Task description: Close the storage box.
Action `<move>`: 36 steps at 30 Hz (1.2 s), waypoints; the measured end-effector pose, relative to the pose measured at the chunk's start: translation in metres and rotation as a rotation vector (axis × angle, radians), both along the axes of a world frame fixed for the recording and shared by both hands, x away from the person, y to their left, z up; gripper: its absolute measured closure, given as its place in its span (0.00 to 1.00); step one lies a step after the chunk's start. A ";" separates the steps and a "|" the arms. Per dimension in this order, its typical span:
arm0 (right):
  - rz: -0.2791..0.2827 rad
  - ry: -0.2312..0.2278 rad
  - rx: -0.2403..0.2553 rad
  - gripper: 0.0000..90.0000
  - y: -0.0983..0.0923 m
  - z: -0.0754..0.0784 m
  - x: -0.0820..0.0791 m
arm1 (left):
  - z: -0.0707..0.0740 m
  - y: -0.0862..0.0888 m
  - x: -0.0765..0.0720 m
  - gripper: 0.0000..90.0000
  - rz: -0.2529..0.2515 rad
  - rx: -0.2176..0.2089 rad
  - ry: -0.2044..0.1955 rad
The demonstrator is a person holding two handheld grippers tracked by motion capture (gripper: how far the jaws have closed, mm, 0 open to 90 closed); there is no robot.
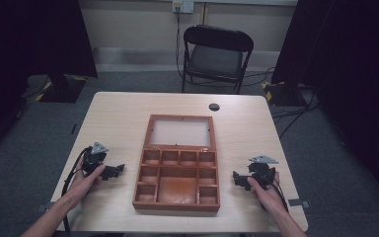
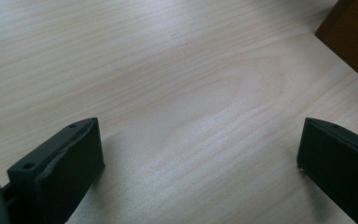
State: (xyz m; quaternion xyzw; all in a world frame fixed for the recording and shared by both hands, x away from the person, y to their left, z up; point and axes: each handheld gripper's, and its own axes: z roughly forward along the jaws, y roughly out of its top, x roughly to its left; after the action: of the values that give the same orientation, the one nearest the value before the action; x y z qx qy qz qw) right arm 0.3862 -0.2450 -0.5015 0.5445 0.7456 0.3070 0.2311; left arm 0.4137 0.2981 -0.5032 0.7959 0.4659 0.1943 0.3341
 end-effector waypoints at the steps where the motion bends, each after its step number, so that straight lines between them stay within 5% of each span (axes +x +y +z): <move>1: -0.001 0.000 0.002 0.00 0.000 0.000 0.000 | 0.000 0.000 0.000 0.00 -0.004 0.003 -0.001; 6: 0.009 0.000 -0.001 0.00 0.000 0.000 0.000 | 0.000 0.000 0.000 0.01 0.002 -0.014 -0.011; 10: 0.011 0.002 -0.002 0.00 0.001 0.000 -0.001 | 0.003 0.005 0.000 0.18 0.010 -0.035 -0.022; 13: 0.007 0.015 -0.002 0.00 0.002 0.002 0.000 | 0.004 0.007 0.002 0.17 0.009 -0.056 -0.007; 15: 0.019 0.010 0.007 0.13 0.003 0.004 0.000 | 0.005 0.007 0.002 0.19 0.019 -0.048 -0.004; 21: 0.029 0.010 0.025 0.16 0.003 0.007 0.000 | 0.015 0.008 0.003 0.21 0.025 -0.113 0.005; 26: 0.036 -0.029 0.035 0.22 0.003 0.018 0.000 | 0.024 0.007 0.001 0.24 -0.031 -0.149 -0.007; 36: 0.057 -0.047 0.059 0.20 0.011 0.029 0.004 | 0.040 -0.007 0.002 0.27 -0.062 -0.164 -0.038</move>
State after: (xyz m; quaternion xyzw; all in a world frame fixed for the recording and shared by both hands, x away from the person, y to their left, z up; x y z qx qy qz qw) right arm 0.3899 -0.2337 -0.4727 0.5225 0.7457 0.3479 0.2235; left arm 0.4158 0.2912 -0.4630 0.7762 0.4491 0.1602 0.4126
